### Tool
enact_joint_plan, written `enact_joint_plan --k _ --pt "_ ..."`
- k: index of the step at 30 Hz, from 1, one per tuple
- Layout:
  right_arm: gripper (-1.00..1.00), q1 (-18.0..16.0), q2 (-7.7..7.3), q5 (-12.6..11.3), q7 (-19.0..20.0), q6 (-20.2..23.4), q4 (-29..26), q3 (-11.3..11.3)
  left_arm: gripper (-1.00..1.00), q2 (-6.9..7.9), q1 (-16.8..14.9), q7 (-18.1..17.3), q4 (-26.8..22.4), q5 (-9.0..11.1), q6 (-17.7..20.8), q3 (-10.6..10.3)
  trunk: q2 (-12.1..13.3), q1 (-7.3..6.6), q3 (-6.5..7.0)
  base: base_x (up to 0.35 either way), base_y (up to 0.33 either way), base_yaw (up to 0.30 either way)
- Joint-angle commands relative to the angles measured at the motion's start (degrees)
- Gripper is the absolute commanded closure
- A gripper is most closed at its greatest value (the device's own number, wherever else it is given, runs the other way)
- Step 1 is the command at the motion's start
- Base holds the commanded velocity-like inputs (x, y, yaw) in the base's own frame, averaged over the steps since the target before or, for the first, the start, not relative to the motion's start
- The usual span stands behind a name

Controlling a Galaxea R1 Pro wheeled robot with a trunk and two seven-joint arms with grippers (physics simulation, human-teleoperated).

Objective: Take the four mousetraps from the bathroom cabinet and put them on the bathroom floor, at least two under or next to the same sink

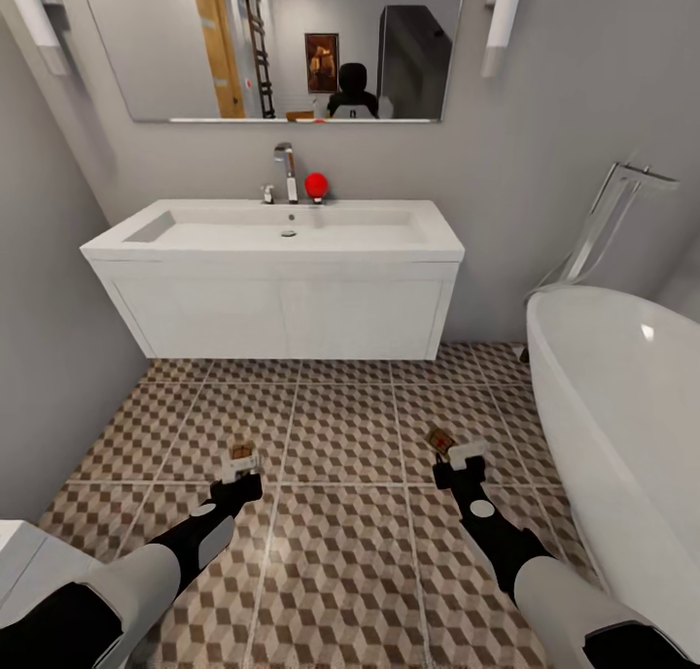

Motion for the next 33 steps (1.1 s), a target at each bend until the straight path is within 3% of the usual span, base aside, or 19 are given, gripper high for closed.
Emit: enact_joint_plan --k 1,33 --pt "1.00 -0.04 -0.03 0.27 -0.48 -0.01 0.03 0.38 1.00 0.02 -0.02 0.29 -0.06 0.28 -0.12 -0.49 -0.43 0.22 -0.32 0.000 0.000 0.000" --pt "1.00 -0.04 -0.08 0.27 -0.76 -2.74 -1.81 0.38 1.00 -0.25 -0.02 0.36 -0.06 0.28 -0.10 -0.49 -13.27 7.25 -8.08 0.000 0.000 0.000"
